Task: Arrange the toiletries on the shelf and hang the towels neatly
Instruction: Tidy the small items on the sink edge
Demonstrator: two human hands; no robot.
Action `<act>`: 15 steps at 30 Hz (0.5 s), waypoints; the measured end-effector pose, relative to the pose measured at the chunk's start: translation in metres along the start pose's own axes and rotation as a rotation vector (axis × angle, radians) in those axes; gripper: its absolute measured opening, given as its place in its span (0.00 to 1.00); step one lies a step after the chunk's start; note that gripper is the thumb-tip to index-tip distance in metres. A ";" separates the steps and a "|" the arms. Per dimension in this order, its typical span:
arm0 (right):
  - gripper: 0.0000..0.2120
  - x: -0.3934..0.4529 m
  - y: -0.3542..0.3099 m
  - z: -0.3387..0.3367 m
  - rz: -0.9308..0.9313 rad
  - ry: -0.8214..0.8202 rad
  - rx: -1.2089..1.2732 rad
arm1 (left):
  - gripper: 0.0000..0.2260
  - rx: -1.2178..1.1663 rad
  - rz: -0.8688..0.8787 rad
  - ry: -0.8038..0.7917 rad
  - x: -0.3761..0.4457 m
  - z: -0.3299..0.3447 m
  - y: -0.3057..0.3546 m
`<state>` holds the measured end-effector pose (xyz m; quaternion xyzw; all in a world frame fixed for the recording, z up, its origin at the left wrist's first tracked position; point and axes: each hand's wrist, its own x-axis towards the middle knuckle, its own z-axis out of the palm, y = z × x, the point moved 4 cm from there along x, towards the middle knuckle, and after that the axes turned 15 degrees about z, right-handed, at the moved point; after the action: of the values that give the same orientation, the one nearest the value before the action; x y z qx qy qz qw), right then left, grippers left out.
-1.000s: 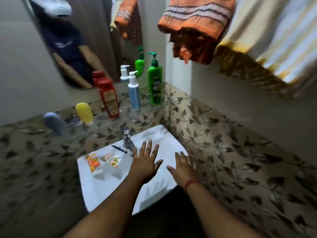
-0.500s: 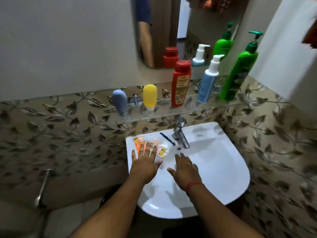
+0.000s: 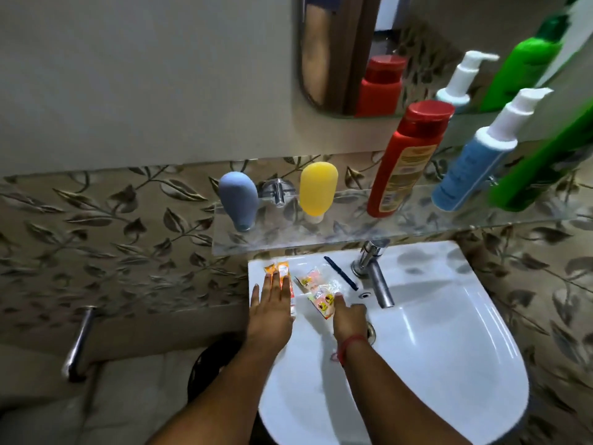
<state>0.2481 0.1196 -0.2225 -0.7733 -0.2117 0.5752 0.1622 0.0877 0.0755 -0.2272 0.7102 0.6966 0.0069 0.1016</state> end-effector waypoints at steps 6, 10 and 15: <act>0.26 0.051 0.000 0.012 0.155 -0.156 0.052 | 0.36 0.050 -0.028 -0.004 0.008 0.013 0.008; 0.07 0.019 -0.011 0.005 0.146 -0.285 0.165 | 0.34 -0.042 -0.075 0.028 0.005 0.008 0.018; 0.04 -0.005 -0.006 0.003 -0.042 -0.233 0.174 | 0.35 -0.169 -0.172 0.117 -0.013 -0.016 0.018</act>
<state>0.2436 0.1224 -0.2161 -0.6798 -0.1946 0.6737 0.2146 0.1030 0.0649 -0.2066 0.6350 0.7568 0.0982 0.1205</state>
